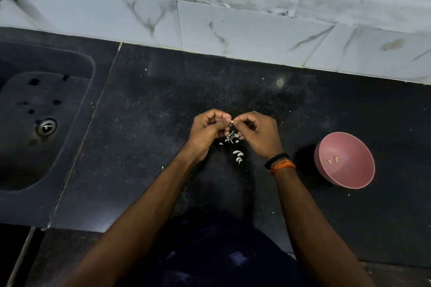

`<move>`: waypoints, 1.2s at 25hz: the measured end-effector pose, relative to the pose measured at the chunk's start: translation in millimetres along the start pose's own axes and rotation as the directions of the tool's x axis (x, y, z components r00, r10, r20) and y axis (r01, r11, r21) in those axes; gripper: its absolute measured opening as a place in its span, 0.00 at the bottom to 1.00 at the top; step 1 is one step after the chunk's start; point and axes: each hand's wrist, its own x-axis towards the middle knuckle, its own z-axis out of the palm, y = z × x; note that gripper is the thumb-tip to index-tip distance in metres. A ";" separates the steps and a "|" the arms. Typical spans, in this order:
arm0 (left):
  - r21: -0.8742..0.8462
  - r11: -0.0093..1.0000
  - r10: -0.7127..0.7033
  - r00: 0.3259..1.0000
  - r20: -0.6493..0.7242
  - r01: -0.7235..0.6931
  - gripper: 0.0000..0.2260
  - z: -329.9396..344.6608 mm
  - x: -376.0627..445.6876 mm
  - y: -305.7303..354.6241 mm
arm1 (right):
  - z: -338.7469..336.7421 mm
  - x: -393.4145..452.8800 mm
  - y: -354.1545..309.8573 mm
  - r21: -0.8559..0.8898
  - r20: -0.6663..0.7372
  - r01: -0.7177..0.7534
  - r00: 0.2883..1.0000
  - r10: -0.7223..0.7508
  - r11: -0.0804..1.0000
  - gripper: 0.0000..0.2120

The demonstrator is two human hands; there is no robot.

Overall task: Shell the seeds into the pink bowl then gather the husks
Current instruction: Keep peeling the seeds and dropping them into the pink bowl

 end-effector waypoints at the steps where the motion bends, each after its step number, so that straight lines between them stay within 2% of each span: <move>1: 0.004 1.000 0.004 1.000 0.002 -0.004 0.02 0.2 -0.2 0.4 | -0.2 0.2 0.2 -0.015 0.000 0.011 1.000 -0.011 1.000 0.04; 8: 0.061 0.997 0.055 0.998 -0.015 -0.054 0.02 0.6 -1.7 2.1 | -0.4 0.6 -0.5 -0.049 0.029 -0.001 1.000 0.002 0.999 0.04; 14: 0.112 0.988 0.114 0.993 -0.025 -0.110 0.02 -0.2 -0.1 4.1 | -0.4 -0.7 -5.7 0.006 0.033 -0.053 0.998 0.053 0.999 0.04; 23: 0.092 0.991 0.098 0.995 -0.031 -0.095 0.04 1.3 -0.4 2.7 | 1.1 -0.2 -4.1 -0.038 0.025 -0.036 0.999 0.037 0.999 0.04; 30: 0.059 0.997 0.045 0.999 -0.012 -0.044 0.05 -1.0 1.0 1.5 | 2.1 -0.6 -5.6 -0.014 0.028 -0.084 0.996 0.084 0.996 0.05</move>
